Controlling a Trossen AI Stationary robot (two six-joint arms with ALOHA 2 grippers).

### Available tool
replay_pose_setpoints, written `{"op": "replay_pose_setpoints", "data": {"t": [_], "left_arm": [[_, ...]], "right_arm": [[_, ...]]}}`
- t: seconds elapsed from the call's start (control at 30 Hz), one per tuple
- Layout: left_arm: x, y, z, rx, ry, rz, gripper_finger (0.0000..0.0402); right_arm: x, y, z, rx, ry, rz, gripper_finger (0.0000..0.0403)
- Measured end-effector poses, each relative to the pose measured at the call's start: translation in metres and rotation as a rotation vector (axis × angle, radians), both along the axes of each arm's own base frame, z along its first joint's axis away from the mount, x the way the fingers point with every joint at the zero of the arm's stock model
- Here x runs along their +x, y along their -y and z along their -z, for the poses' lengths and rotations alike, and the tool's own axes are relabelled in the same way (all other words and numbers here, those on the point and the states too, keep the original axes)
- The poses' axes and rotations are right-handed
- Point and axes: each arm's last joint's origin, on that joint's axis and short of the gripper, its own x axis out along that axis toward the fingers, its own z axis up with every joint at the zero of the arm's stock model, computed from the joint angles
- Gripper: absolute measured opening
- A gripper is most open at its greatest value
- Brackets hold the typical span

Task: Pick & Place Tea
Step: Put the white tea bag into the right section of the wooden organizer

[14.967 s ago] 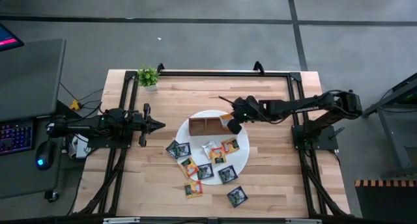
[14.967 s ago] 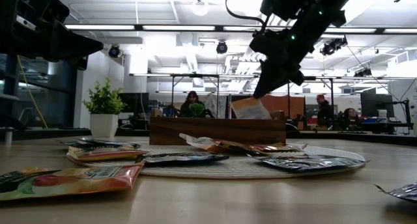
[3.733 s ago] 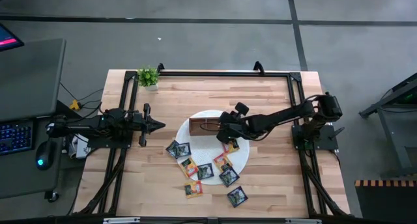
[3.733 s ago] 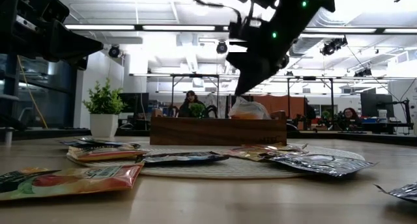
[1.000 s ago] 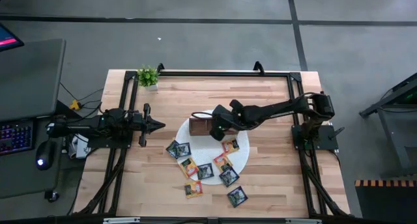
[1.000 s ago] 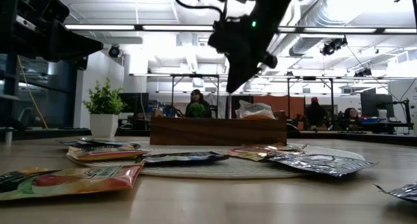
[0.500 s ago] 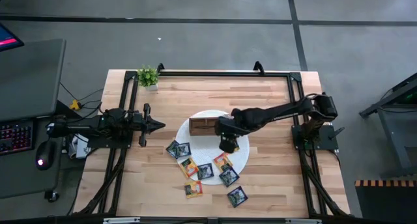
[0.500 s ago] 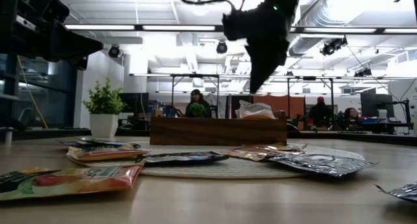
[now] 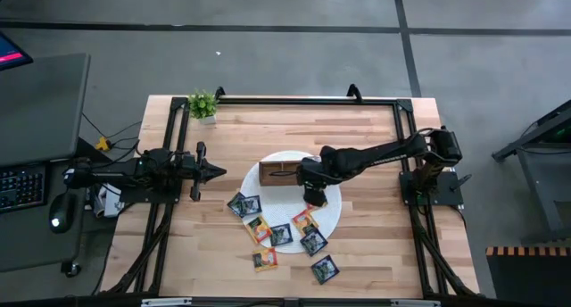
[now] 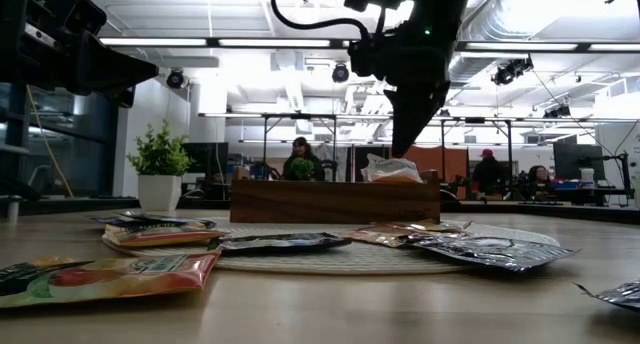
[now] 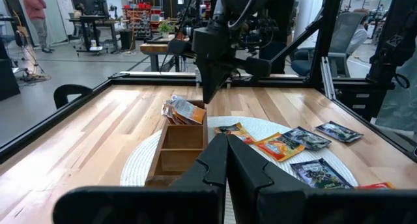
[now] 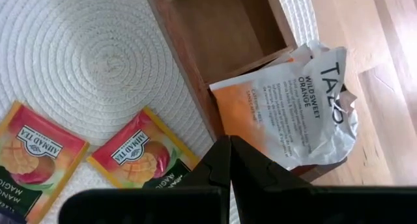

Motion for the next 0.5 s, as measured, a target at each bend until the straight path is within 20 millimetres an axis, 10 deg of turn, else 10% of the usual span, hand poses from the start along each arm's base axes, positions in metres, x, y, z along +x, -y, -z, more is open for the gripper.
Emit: {"op": "replay_pose_setpoints", "data": {"t": [0.5], "left_arm": [[0.0000, 0.0000, -0.0001, 0.000, 0.000, -0.001, 0.0001]], "right_arm": [[-0.0004, 0.0039, 0.0088, 0.022, -0.019, 0.006, 0.0000]]}}
